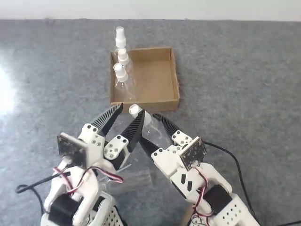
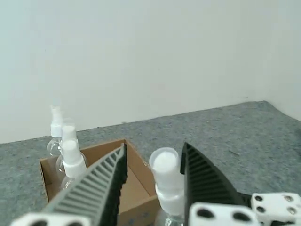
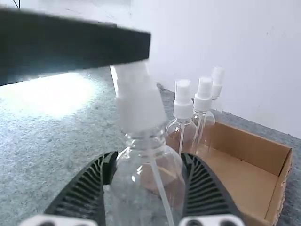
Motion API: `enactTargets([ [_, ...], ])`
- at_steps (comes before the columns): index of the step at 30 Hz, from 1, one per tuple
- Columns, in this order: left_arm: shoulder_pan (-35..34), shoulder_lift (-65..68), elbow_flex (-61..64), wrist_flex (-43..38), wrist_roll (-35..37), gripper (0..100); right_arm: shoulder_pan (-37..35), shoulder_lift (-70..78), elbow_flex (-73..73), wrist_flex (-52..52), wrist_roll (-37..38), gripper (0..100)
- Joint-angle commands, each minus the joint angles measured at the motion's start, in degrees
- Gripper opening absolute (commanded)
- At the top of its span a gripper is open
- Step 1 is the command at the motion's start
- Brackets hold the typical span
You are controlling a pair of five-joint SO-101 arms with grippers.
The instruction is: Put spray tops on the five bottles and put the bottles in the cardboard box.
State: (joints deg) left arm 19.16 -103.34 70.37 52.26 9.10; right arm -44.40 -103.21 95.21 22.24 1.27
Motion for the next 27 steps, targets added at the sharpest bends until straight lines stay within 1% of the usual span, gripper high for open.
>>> enactTargets([
  [1,-0.4,-1.0,-5.9,0.0,1.3,17,-0.6,-0.6,1.1,-0.9,1.1,2.0],
  [3,-0.4,-1.0,-6.8,-0.2,2.5,17,-0.6,-0.6,1.1,-0.9,1.0,2.0],
  [11,-0.5,-1.1,-7.6,-0.3,2.8,17,-0.6,-0.5,1.1,-0.9,1.0,2.0],
  [13,-2.9,-1.1,-7.6,-0.4,2.9,17,-0.6,-0.5,1.1,-0.9,0.8,2.0],
  [15,-6.1,-1.1,-7.3,-2.1,3.0,17,-0.6,-0.5,1.1,-0.9,0.8,2.0],
  [18,-11.3,-1.1,-7.1,-3.4,6.6,17,-0.6,-0.5,1.1,-0.9,0.8,2.0],
  [20,-13.4,-1.0,-7.0,-3.4,7.7,17,-0.6,-0.5,1.1,-0.9,0.8,2.0],
  [23,-13.6,-1.0,-4.9,-4.5,7.5,17,-1.1,-0.6,1.1,-0.9,0.7,2.0],
  [27,-13.7,-1.0,0.0,-8.9,7.5,17,-4.1,-0.6,1.1,-0.8,0.8,2.0],
])
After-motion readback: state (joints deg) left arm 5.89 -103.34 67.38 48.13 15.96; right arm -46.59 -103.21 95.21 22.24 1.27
